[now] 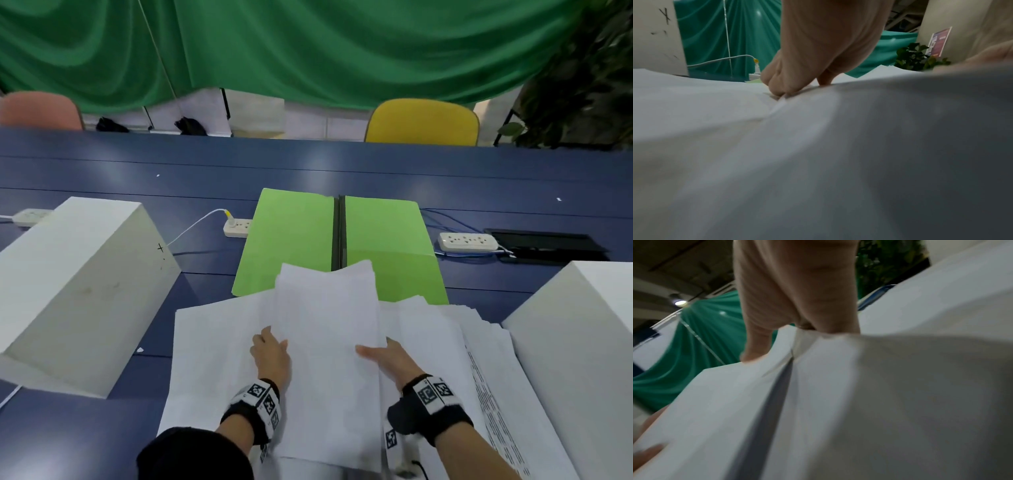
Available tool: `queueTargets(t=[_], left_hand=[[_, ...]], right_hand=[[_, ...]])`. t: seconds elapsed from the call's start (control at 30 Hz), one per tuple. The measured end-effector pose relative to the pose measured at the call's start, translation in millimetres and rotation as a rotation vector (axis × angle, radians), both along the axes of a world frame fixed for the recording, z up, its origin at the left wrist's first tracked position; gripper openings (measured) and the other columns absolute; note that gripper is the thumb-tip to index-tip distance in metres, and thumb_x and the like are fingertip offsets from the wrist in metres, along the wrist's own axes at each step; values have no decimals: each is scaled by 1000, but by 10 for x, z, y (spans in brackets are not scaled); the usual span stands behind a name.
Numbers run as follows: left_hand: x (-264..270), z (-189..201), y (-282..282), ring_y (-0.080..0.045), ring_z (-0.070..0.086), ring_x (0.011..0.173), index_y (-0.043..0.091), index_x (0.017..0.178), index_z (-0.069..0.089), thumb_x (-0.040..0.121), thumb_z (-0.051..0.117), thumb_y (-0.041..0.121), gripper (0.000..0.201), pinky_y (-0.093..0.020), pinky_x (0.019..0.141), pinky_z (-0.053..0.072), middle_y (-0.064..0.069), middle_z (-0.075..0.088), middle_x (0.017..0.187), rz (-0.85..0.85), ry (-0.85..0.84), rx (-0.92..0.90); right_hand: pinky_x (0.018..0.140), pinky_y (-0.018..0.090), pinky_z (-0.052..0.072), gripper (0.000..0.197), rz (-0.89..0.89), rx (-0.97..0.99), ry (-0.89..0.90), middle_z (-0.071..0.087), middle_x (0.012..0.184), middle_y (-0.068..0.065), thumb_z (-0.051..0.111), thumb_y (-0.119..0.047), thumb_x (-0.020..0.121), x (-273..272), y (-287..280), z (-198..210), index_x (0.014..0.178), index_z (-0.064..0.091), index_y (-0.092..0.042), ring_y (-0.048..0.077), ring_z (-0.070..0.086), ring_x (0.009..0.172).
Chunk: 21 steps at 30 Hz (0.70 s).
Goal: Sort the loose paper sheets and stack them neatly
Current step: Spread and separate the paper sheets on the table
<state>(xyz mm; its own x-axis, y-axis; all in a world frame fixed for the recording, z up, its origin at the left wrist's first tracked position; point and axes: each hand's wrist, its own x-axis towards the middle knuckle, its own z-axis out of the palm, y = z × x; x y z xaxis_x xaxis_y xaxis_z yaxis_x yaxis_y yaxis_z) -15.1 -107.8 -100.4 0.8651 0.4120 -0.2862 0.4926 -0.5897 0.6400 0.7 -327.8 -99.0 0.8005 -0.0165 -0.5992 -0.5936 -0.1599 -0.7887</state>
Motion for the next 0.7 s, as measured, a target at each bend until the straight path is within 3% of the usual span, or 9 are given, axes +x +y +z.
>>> queueTargets(t=[0.07,0.2,0.27,0.33,0.4,0.47,0.57,0.63,0.7], left_hand=[[9,-26,8,-39,34,117,0,137,28,96,44,13,46,-43,97,33,-23,31,134,5,0,-34],[-17,80,154,-32,34,125,5,139,28,88,60,29,65,-42,102,36,-15,33,137,31,-56,-202],[-49,386,224,-16,50,115,7,137,29,86,65,21,64,-31,92,43,-8,42,133,59,-184,-472],[-51,777,274,3,62,91,4,128,40,88,60,3,45,-14,76,48,-8,54,122,-41,-395,-618],[-50,1181,287,12,61,89,5,119,47,88,59,1,34,-6,77,46,-6,59,113,-120,-645,-578],[-73,1491,267,14,59,93,7,116,45,88,59,8,31,-5,81,44,3,60,106,-148,-808,-526],[-165,1775,224,18,57,90,11,112,40,89,56,12,28,-1,78,42,15,56,101,-169,-974,-489],[-245,1816,234,20,56,92,11,114,39,86,60,30,40,0,78,41,16,54,104,-192,-1040,-454],[-313,1740,259,20,55,94,13,112,40,79,62,42,49,0,79,41,19,55,102,-203,-1050,-453]], right_hand=[[95,47,49,50,1,-6,-77,67,105,14,72,-3,75,-42,38,-8,122,55,4,33,63,102],[88,46,53,56,21,65,-238,70,106,9,65,-20,64,-187,28,166,118,59,-7,28,67,98],[83,40,55,51,-3,132,-340,72,104,6,65,-22,66,-265,14,339,116,61,-9,26,68,97],[76,33,55,46,-44,189,-437,74,96,1,66,-19,70,-304,24,571,114,61,-8,21,69,90],[70,22,54,30,-93,231,-557,75,89,-6,66,-12,79,-294,80,838,109,61,-11,10,69,82],[74,18,54,23,-159,255,-665,73,92,-9,59,-7,88,-276,166,1148,108,59,-16,2,67,84],[95,28,48,29,-206,291,-766,65,109,-7,58,-21,90,-263,306,1495,118,54,-17,11,61,105],[96,26,47,36,-188,345,-790,63,109,-9,60,-28,88,-269,391,1583,120,54,-15,7,61,104],[91,15,48,52,-157,365,-797,62,107,-12,66,-41,81,-304,467,1612,123,53,-13,-7,62,95]])
